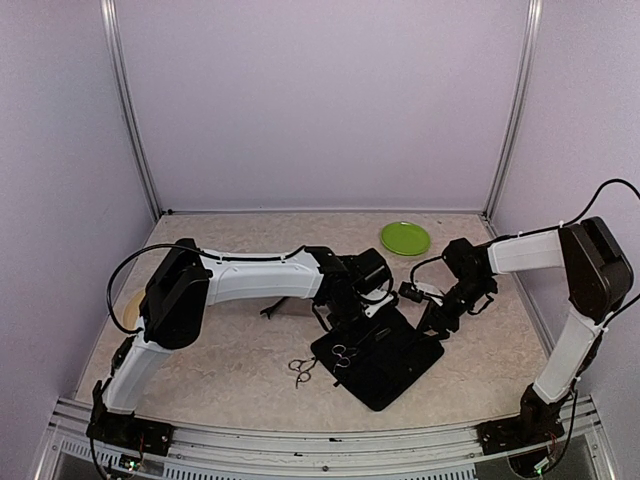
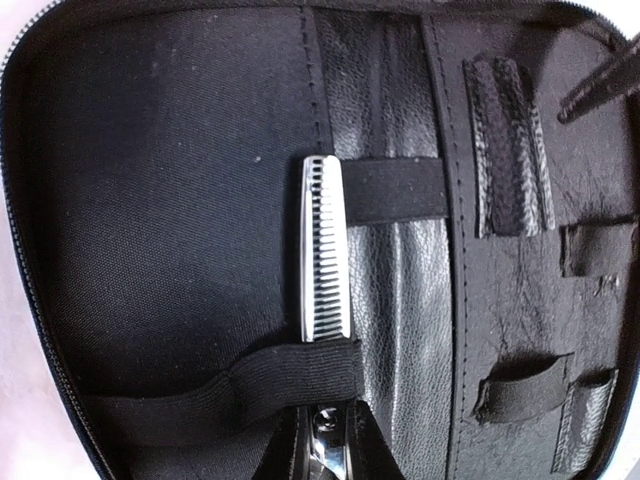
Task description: Sort the hair-cutting tools
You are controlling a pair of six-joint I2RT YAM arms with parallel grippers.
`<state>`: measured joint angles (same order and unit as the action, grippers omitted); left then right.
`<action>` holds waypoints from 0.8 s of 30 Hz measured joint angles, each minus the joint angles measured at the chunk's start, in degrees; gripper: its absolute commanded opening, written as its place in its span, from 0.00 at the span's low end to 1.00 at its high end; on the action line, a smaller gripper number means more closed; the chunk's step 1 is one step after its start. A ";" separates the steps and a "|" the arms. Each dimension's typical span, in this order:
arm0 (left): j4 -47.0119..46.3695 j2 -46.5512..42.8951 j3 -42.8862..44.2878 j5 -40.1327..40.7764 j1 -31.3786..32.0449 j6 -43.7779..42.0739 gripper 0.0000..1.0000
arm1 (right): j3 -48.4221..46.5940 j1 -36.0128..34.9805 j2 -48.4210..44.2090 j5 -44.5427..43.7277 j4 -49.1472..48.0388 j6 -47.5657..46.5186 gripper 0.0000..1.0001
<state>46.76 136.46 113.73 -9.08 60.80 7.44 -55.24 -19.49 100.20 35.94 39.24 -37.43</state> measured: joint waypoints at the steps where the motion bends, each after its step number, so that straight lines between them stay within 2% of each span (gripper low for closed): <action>1: -0.15 0.00 0.00 0.00 0.00 0.66 0.18 | 0.00 0.02 0.00 0.02 0.02 -0.04 0.51; 7: -3.13 0.00 -0.24 0.33 0.00 3.80 0.43 | -0.02 0.04 0.09 1.36 0.22 -0.22 0.51; 9: -4.42 -0.26 -0.92 0.94 0.04 4.09 0.46 | -0.02 0.04 0.11 2.80 0.26 -0.02 0.51; 13: -6.27 -3.19 -5.20 3.32 0.44 3.76 0.47 | -0.02 -0.31 0.17 4.76 0.59 -0.28 0.51; 17: -7.28 -9.73 -12.33 6.45 0.26 3.19 0.46 | -0.02 -0.52 0.50 5.16 1.42 -0.48 0.51; 24: -7.78 -20.57 -22.01 8.39 -1.27 2.25 0.29 | -0.02 -0.50 0.52 5.25 1.57 -0.55 0.51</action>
<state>38.98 115.90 91.72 -0.69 59.53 9.69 -55.27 -19.99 100.73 41.19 40.82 -37.98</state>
